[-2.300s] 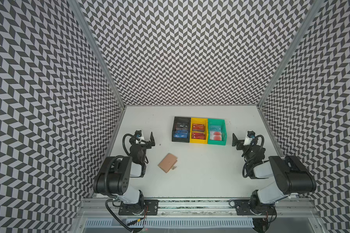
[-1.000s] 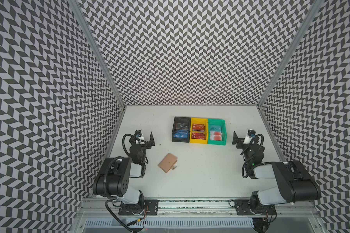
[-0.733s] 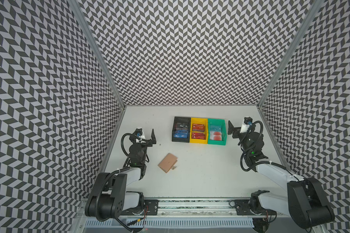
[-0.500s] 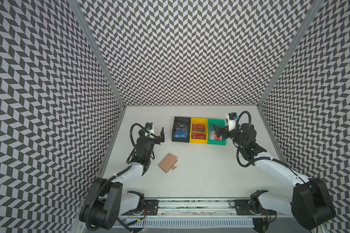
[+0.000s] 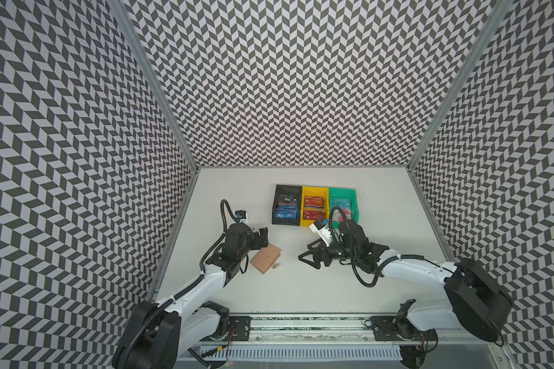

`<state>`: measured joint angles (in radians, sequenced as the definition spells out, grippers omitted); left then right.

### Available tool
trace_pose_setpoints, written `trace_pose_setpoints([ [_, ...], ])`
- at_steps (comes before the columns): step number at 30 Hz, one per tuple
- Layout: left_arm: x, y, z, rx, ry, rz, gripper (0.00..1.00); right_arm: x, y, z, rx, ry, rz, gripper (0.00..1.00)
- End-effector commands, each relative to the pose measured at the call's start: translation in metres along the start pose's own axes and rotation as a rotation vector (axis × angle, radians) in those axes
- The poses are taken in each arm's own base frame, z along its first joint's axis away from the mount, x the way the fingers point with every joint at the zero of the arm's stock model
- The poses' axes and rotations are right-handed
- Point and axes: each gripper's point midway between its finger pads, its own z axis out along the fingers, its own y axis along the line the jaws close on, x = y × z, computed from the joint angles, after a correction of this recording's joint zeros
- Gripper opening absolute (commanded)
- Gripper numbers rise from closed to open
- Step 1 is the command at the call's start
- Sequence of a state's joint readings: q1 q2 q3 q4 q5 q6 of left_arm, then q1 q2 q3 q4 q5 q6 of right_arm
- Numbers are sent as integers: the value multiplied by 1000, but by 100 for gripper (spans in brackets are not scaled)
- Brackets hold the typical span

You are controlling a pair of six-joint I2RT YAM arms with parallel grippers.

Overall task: Take the credit cards out of the card holder
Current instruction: Move the card holder to the center of the table.

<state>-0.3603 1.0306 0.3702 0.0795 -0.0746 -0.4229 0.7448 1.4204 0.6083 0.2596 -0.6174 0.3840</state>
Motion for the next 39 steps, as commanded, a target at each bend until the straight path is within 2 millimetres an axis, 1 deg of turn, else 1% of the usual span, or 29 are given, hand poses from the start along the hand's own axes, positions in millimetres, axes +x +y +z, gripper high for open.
trace_pose_setpoints([
  [1,6,1,-9,14,20,-102,96,-6,6,19,-55,-13,54,87],
  [4,8,6,-12,14,50,-103,95,-1,2,44,-67,34,88,84],
  [7,16,10,-12,24,84,-127,95,-1,-1,67,-62,65,106,83],
  [10,23,6,-12,97,104,-177,94,-5,-3,82,-66,76,125,82],
  [13,28,-2,-12,183,138,-217,93,-7,-5,93,-69,91,141,82],
  [17,31,-4,-11,196,168,-217,92,-7,-8,102,-73,104,154,81],
  [23,44,-6,-7,214,220,-237,92,-7,-11,113,-75,117,172,79],
  [28,52,-4,-9,209,231,-254,91,-7,-12,119,-77,128,173,78],
  [31,54,-3,-12,213,222,-264,88,-8,-8,122,-95,130,174,72],
  [35,52,-3,-16,213,206,-276,86,-6,-8,124,-97,139,174,55],
  [39,53,-3,-16,215,208,-279,84,-4,-11,126,-94,144,186,47],
])
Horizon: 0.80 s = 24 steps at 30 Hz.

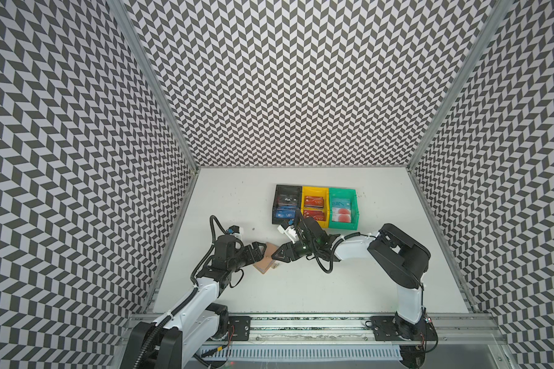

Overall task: Take the credit cards out of the card holder
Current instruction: Move the card holder to the center of the table.

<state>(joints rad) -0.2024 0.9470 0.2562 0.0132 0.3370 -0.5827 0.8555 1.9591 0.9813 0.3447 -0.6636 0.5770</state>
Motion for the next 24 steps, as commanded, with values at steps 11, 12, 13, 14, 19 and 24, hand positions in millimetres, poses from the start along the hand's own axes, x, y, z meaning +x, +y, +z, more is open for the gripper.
trace_pose_setpoints([
  [11,11,7,3,-11,24,-21,82,-10,-1,18,-31,12,30,22],
  [12,12,7,3,-13,25,-21,82,-11,-1,19,-30,12,31,19],
  [13,12,7,3,-14,27,-20,81,-12,-2,18,-27,10,32,17],
  [14,14,9,4,-16,31,-20,81,-12,-2,19,-23,10,36,15],
  [19,22,13,6,-19,46,-25,79,-14,-9,12,17,7,41,7],
  [24,28,7,7,10,65,-17,78,-19,-15,-1,56,5,24,4],
])
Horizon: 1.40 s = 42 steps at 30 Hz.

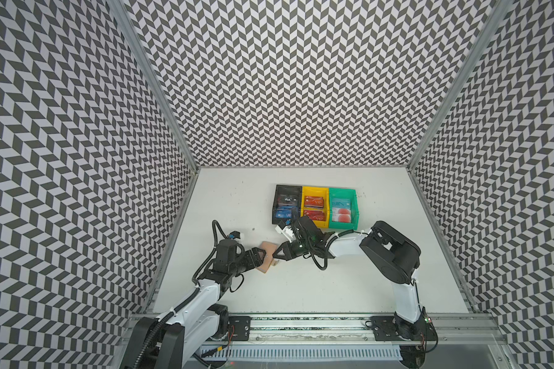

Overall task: Take the credit cards out of the card holder
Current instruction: Move the card holder to the center of the table.

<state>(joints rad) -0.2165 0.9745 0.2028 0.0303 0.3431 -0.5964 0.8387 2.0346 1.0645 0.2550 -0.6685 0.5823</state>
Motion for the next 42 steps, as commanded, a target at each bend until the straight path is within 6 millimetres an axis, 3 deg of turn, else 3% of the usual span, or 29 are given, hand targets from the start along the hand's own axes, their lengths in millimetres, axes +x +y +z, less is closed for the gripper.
trace_pose_setpoints([
  [1,3,-7,2,35,8,13,78,-17,5,-15,21,-38,-43,4],
  [33,27,-58,22,208,140,52,67,-32,-3,-58,103,-37,-107,4],
  [42,-12,-57,-6,134,24,70,67,-31,-8,-64,155,-41,-114,14],
])
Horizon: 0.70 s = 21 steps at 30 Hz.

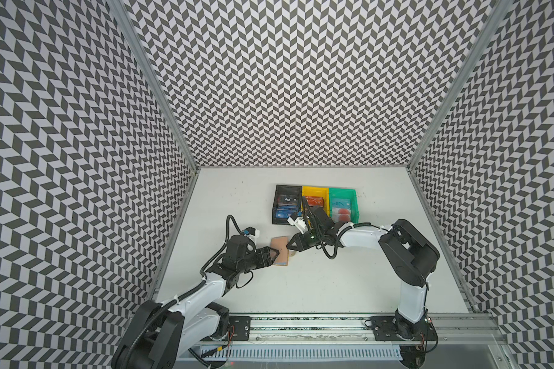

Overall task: Take the credit cards out of the card holder
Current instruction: Move the card holder to the center of the table.

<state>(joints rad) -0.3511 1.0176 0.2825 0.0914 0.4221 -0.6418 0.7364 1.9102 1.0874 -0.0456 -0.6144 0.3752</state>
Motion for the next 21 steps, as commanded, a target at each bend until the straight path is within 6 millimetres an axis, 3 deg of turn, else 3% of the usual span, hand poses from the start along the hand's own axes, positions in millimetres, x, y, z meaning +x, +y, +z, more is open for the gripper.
trace_pose_setpoints([
  [1,-18,6,-16,-58,-52,-2,67,-16,10,-13,19,-51,-55,14],
  [5,-27,11,-24,-76,-104,-23,66,-18,0,-14,87,-58,-55,15],
  [12,-15,29,-14,-117,-63,-41,64,-18,-14,-5,131,-34,-51,14],
  [21,-9,36,-11,-128,-56,-46,63,-14,-31,9,211,0,-51,14],
])
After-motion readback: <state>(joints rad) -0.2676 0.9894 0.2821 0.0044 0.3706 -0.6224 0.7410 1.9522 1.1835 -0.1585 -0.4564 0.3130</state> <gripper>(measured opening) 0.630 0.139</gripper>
